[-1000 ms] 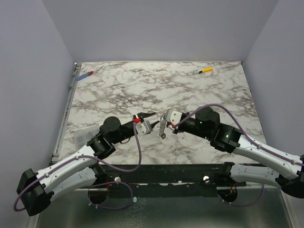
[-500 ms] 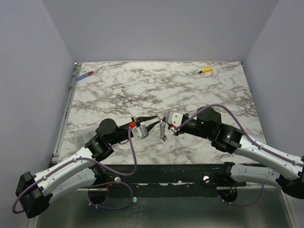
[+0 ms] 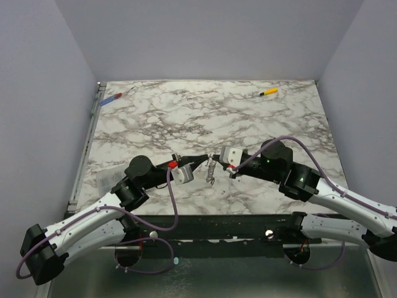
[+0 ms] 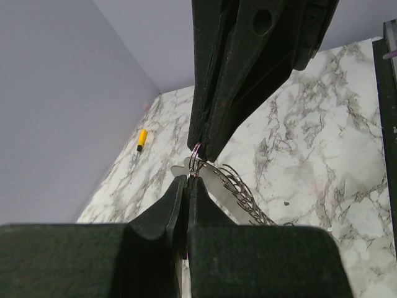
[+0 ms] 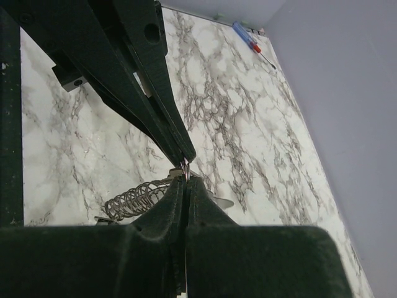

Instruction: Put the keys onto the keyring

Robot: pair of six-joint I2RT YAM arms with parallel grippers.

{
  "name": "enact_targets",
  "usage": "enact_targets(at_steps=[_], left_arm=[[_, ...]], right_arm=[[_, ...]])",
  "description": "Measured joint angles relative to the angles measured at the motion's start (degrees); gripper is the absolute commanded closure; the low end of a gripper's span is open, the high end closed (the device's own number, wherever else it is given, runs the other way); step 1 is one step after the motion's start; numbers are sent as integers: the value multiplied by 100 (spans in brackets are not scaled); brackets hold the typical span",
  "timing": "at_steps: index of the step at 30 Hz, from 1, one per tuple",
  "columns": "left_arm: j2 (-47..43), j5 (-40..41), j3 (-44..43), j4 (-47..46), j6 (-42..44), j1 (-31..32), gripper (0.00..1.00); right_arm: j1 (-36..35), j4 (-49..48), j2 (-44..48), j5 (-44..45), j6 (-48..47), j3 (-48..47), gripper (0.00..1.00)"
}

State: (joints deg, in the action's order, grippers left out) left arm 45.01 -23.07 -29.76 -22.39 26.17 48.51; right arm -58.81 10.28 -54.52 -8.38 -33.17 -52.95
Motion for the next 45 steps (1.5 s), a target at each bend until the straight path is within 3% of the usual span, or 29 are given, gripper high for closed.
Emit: enact_targets(at_steps=[45], left_arm=[[-13, -127, 0, -111, 4, -7, 100]], right_arm=[[0, -979, 136, -203, 474, 343, 99]])
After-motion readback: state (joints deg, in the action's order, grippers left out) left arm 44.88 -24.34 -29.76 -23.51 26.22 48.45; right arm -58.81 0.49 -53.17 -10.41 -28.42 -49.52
